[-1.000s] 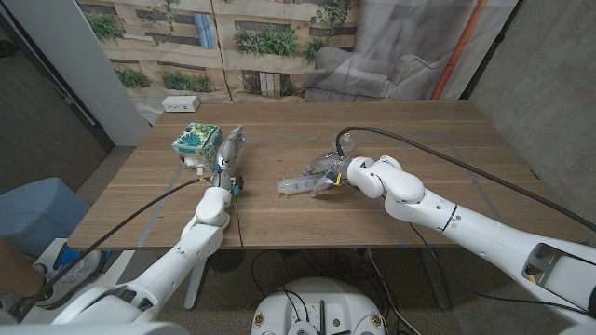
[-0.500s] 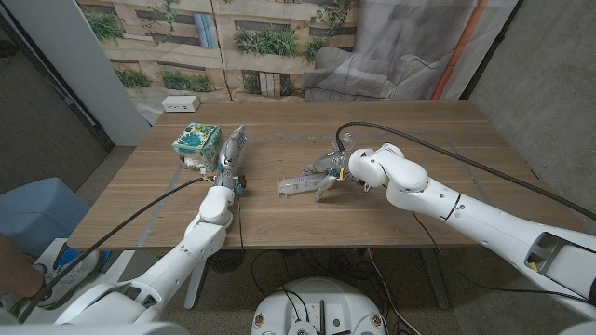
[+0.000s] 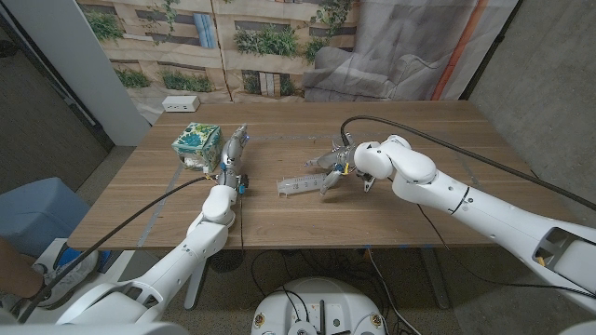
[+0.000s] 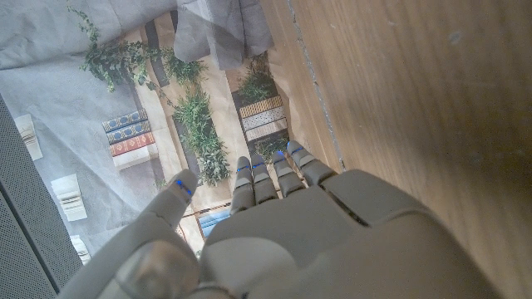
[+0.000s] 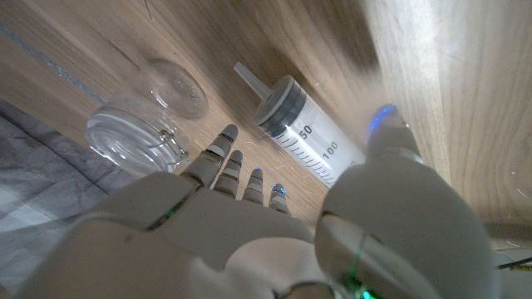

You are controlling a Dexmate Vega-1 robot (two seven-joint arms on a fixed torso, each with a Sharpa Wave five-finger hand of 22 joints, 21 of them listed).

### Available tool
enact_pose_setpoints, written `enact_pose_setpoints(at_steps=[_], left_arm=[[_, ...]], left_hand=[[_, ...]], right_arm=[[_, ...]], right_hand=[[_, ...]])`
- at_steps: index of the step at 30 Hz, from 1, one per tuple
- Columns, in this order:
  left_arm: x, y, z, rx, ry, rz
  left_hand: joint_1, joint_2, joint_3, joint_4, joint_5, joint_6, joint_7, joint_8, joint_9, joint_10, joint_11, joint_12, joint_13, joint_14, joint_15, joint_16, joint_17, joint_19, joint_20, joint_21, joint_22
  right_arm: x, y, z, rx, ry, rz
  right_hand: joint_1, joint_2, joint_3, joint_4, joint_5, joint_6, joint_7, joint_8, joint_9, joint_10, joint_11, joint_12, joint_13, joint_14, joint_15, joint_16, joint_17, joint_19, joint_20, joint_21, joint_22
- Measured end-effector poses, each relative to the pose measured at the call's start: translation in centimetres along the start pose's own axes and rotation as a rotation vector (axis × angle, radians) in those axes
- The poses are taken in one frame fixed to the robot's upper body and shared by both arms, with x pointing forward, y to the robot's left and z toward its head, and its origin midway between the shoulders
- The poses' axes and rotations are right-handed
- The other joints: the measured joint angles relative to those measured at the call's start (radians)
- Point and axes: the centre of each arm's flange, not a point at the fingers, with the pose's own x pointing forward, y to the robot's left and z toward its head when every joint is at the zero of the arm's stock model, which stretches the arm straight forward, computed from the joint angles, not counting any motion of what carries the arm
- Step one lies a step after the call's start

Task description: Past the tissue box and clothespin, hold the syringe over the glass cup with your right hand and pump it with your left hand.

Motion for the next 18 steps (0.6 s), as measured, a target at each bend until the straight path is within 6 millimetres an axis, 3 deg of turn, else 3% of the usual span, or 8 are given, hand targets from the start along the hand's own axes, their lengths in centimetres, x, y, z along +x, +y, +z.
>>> enact_pose_setpoints(at_steps=[3, 9, 18], left_arm=[[0.0, -0.1, 0.0, 0.002, 0.003, 0.000], [0.1, -0.3, 0.0, 0.001, 0.007, 0.000], [0.4, -0.3, 0.1, -0.005, 0.008, 0.003]], left_hand=[[0.000, 0.000, 0.000, 0.000, 0.000, 0.000, 0.000, 0.000, 0.000, 0.000, 0.000, 0.000, 0.000, 0.000, 0.000, 0.000, 0.000, 0.000, 0.000, 0.000, 0.000], [0.000, 0.000, 0.004, 0.004, 0.000, 0.000, 0.000, 0.000, 0.000, 0.000, 0.000, 0.000, 0.000, 0.000, 0.000, 0.000, 0.000, 0.000, 0.000, 0.000, 0.000], [0.000, 0.000, 0.009, 0.000, 0.000, 0.000, 0.000, 0.000, 0.000, 0.000, 0.000, 0.000, 0.000, 0.000, 0.000, 0.000, 0.000, 0.000, 0.000, 0.000, 0.000]], right_arm=[[-0.5, -0.1, -0.5, 0.033, -0.012, -0.034], [-1.4, -0.6, -1.0, 0.121, -0.043, -0.112], [-2.4, -1.4, -2.0, 0.238, -0.082, -0.202]], right_hand=[[-0.011, 0.011, -0.001, 0.001, 0.000, 0.041, -0.009, 0.017, 0.000, 0.037, -0.008, 0.009, -0.003, 0.017, -0.017, 0.009, -0.008, 0.024, -0.010, 0.006, 0.000], [-0.017, 0.018, 0.004, 0.007, -0.006, 0.065, -0.013, 0.028, 0.000, 0.054, -0.014, 0.016, -0.005, 0.027, -0.026, 0.009, -0.013, 0.038, -0.016, 0.008, 0.000], [-0.037, 0.037, -0.007, 0.018, -0.016, 0.094, -0.002, 0.028, 0.000, 0.070, -0.013, 0.016, -0.004, 0.037, -0.037, 0.017, -0.018, 0.053, -0.023, 0.008, 0.000]])
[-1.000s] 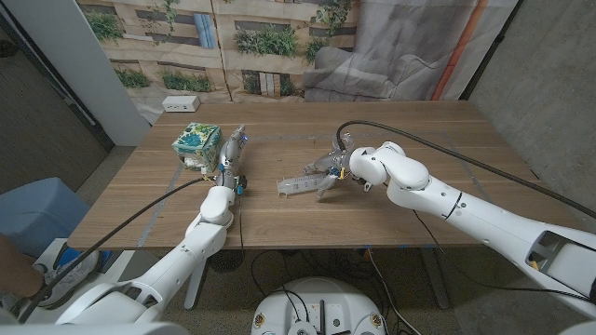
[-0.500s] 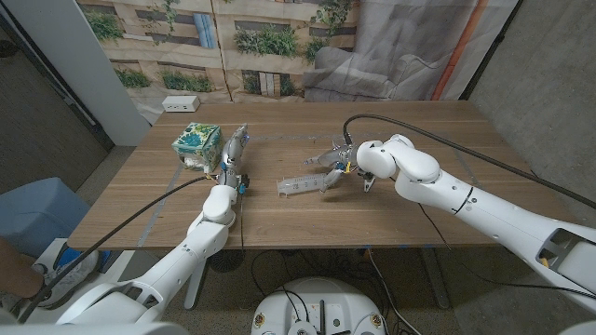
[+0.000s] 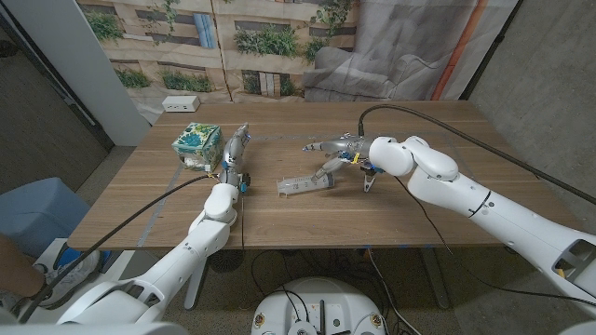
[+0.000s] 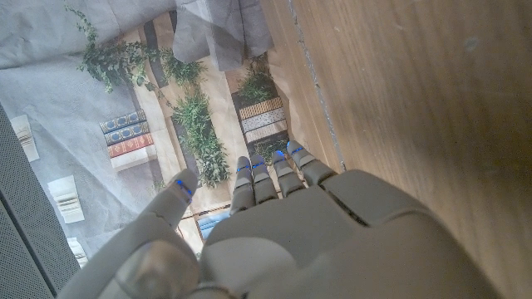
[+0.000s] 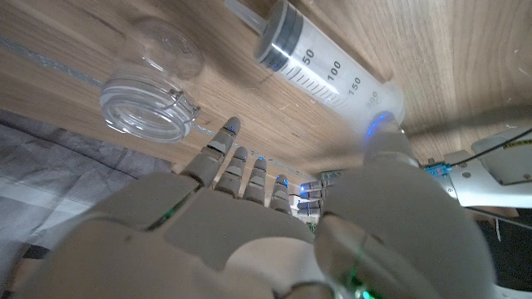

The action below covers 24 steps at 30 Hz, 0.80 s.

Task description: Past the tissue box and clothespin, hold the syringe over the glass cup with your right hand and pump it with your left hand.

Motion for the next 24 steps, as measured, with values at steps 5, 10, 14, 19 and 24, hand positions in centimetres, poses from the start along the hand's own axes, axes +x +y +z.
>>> enact_pose_setpoints(at_steps=[5, 10, 14, 19, 24], left_arm=[[0.1, -0.2, 0.0, -0.004, -0.002, -0.001], [0.1, -0.3, 0.2, -0.008, -0.010, 0.001], [-0.1, -0.5, 0.2, -0.013, -0.011, -0.002], [-0.2, -0.6, 0.3, -0.014, -0.012, -0.004], [-0.3, -0.7, 0.2, -0.015, -0.010, -0.009]], left_hand=[[0.000, 0.000, 0.000, 0.000, 0.000, 0.000, 0.000, 0.000, 0.000, 0.000, 0.000, 0.000, 0.000, 0.000, 0.000, 0.000, 0.000, 0.000, 0.000, 0.000, 0.000], [0.000, 0.000, 0.000, 0.000, 0.000, 0.004, 0.004, 0.000, 0.000, 0.000, 0.000, 0.000, 0.000, 0.000, 0.000, 0.000, 0.000, 0.000, 0.000, 0.000, 0.000], [0.000, 0.000, 0.000, 0.000, 0.000, 0.004, 0.004, 0.000, 0.000, 0.000, 0.000, 0.000, 0.000, 0.000, 0.000, 0.000, 0.000, 0.000, 0.000, 0.000, 0.000], [0.000, 0.000, 0.000, 0.000, 0.000, 0.004, 0.004, 0.000, 0.000, 0.000, 0.000, 0.000, 0.000, 0.000, 0.000, 0.000, 0.000, 0.000, 0.000, 0.000, 0.000], [0.000, 0.000, 0.000, 0.000, 0.000, 0.004, 0.004, 0.000, 0.002, 0.000, 0.000, 0.000, 0.000, 0.000, 0.000, 0.000, 0.000, 0.000, 0.000, 0.000, 0.000]], right_arm=[[-0.4, -0.7, -0.7, 0.109, -0.026, -0.070], [-0.9, -1.0, -1.7, 0.184, -0.026, -0.125], [-1.2, -1.1, -2.8, 0.258, -0.021, -0.174], [-1.5, -0.8, -3.9, 0.311, -0.008, -0.184], [-1.9, -1.1, -5.3, 0.392, -0.002, -0.271]], right_hand=[[-0.024, 0.003, -0.005, 0.005, -0.004, -0.003, 0.003, 0.000, 0.000, 0.007, -0.007, 0.000, 0.000, 0.000, 0.000, 0.000, 0.000, 0.000, 0.000, 0.000, 0.000], [-0.040, -0.003, -0.014, 0.014, -0.009, 0.000, 0.011, 0.000, 0.000, 0.007, -0.007, 0.000, -0.003, 0.000, -0.007, 0.000, -0.005, 0.000, -0.001, 0.000, 0.000], [-0.061, 0.000, -0.018, 0.024, -0.011, 0.004, 0.007, 0.000, -0.005, 0.011, -0.011, 0.000, -0.005, 0.002, -0.009, 0.000, -0.005, 0.003, -0.011, 0.000, 0.000], [-0.084, 0.010, -0.023, 0.029, -0.019, 0.011, 0.010, 0.000, -0.005, 0.016, -0.005, 0.000, -0.005, 0.002, -0.009, 0.000, -0.005, -0.001, -0.015, 0.000, 0.000], [-0.091, 0.017, -0.028, 0.033, -0.019, 0.032, 0.000, 0.000, -0.005, 0.030, -0.005, 0.000, -0.005, 0.009, -0.016, 0.000, -0.009, -0.001, -0.015, 0.000, 0.000]])
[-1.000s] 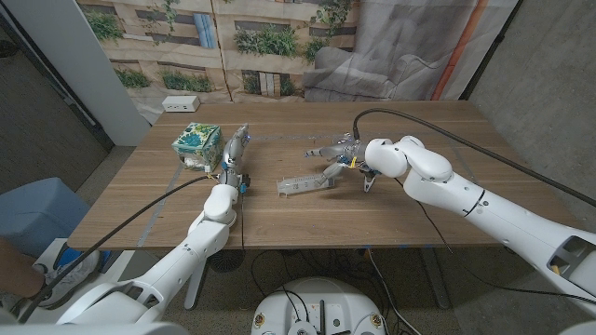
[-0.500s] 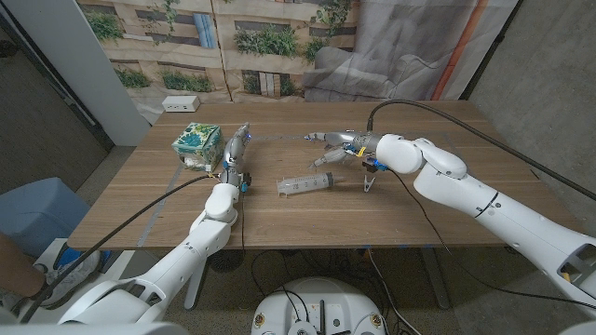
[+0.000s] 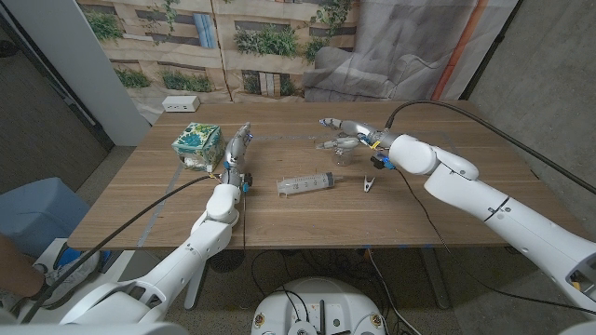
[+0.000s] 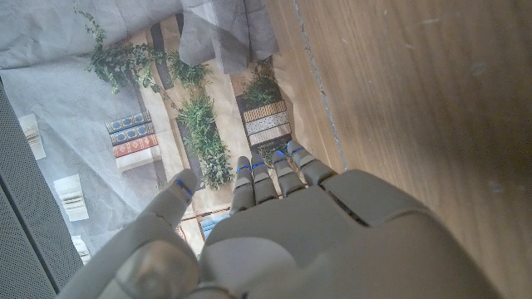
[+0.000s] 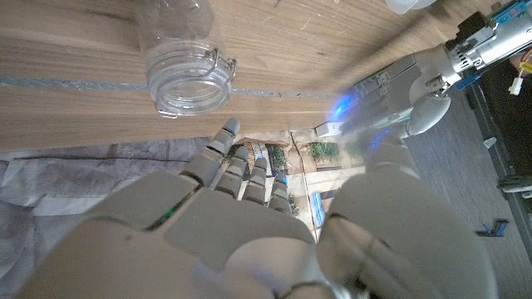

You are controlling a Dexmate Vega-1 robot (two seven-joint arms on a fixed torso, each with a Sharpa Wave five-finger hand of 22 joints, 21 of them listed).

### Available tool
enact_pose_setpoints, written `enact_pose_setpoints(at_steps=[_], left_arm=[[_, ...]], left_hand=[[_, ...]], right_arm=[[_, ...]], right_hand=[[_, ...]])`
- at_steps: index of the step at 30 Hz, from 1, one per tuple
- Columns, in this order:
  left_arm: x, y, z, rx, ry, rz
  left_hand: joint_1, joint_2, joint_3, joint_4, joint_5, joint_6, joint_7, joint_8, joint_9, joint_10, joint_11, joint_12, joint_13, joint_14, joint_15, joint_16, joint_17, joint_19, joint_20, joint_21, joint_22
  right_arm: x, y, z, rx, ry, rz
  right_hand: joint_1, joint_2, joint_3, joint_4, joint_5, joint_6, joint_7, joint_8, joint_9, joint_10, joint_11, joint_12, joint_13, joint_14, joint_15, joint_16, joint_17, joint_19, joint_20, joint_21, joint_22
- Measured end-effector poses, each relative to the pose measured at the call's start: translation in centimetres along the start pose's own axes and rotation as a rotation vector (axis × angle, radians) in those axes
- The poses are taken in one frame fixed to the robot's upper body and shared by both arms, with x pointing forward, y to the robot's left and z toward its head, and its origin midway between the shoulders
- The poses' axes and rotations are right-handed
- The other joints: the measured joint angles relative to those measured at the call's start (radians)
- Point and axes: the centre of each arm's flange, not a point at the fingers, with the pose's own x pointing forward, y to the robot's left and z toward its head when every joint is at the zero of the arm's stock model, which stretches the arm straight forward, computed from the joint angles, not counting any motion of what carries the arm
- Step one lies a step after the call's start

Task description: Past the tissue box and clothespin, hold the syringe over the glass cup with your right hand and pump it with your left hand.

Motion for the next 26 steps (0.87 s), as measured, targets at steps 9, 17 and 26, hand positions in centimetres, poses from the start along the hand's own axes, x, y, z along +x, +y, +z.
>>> enact_pose_setpoints(at_steps=[9, 17, 26], left_arm=[[0.0, 0.1, 0.1, -0.006, -0.004, -0.011], [0.1, 0.1, 0.1, -0.015, -0.003, -0.021], [0.4, 0.1, 0.0, -0.031, -0.003, -0.038]], left_hand=[[0.000, 0.000, 0.000, 0.000, 0.000, 0.006, -0.006, 0.000, 0.001, 0.006, -0.006, 0.000, 0.000, 0.000, 0.000, 0.000, 0.000, 0.000, 0.000, 0.000, 0.000], [-0.006, -0.006, 0.000, 0.000, 0.000, 0.006, -0.006, 0.000, 0.001, 0.005, -0.006, 0.000, 0.000, 0.004, -0.004, 0.000, 0.000, 0.000, 0.000, 0.000, 0.000], [-0.005, -0.006, 0.000, 0.000, 0.000, 0.005, -0.006, 0.000, 0.001, 0.005, -0.005, 0.000, 0.000, 0.004, -0.004, 0.000, 0.000, 0.000, 0.000, 0.000, 0.000]], right_arm=[[-0.4, -1.2, -1.8, 0.078, 0.010, -0.094], [-0.6, -1.1, -4.2, 0.146, 0.050, -0.139], [-1.1, -0.9, -6.1, 0.285, 0.057, -0.234]], right_hand=[[-0.010, -0.010, 0.000, 0.000, -0.007, 0.004, 0.004, 0.000, 0.000, 0.007, -0.007, 0.000, -0.002, 0.000, 0.000, 0.000, -0.005, 0.000, 0.000, -0.005, 0.000], [-0.046, 0.004, -0.011, 0.011, -0.023, 0.022, 0.014, 0.000, 0.000, 0.023, 0.002, 0.000, -0.004, 0.012, 0.001, 0.000, -0.014, -0.073, 0.018, -0.017, 0.000], [-0.098, 0.009, -0.022, 0.022, -0.030, 0.008, 0.053, -0.012, -0.005, 0.023, 0.002, -0.008, -0.009, 0.002, 0.013, 0.000, -0.023, -0.131, 0.016, -0.023, 0.000]])
